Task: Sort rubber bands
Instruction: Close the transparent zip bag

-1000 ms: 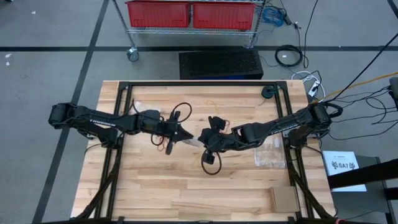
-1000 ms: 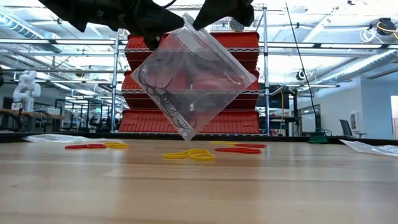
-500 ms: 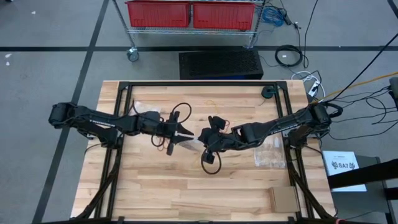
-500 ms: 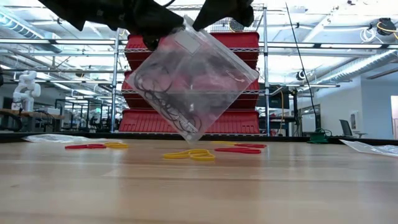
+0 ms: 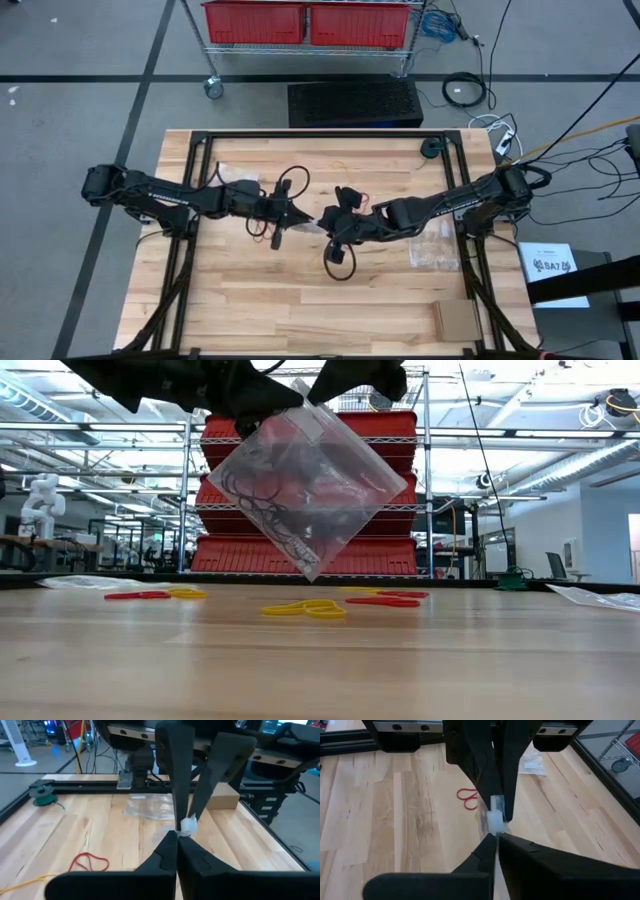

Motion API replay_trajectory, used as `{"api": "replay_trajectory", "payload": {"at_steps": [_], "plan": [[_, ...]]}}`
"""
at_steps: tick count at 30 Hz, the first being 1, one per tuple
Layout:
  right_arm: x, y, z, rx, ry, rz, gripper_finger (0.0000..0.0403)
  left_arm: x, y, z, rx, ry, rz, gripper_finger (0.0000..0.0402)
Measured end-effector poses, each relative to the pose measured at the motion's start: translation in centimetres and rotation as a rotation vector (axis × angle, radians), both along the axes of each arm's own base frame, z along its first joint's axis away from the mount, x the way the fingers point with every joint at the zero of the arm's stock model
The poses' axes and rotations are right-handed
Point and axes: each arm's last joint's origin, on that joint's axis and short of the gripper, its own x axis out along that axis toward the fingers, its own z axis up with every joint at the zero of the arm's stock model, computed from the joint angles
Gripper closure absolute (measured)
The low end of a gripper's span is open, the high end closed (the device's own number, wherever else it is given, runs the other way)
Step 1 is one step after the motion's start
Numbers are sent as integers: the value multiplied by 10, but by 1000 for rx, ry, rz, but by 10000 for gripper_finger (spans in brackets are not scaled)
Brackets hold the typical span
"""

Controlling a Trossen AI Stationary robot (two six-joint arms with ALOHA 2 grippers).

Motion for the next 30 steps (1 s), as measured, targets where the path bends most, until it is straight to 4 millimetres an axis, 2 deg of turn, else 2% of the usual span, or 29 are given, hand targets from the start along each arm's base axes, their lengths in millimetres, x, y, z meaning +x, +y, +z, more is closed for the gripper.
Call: {"api": "replay_trajectory", "payload": {"at_steps": [9,14,17,25,30], "plan": [[-12,1,20,11,-57,17,307,0,-1,0,6,4,-4,400],[-10,-3,20,29,-61,24,262,0,-2,0,20,-3,-14,400],[-9,-9,20,55,-63,15,250,0,-2,0,20,-3,-17,401],[1,-23,13,136,-44,84,268,0,-2,0,24,-7,-19,401],[5,-24,7,127,-28,84,312,-1,-2,0,24,-5,-19,401]]}}
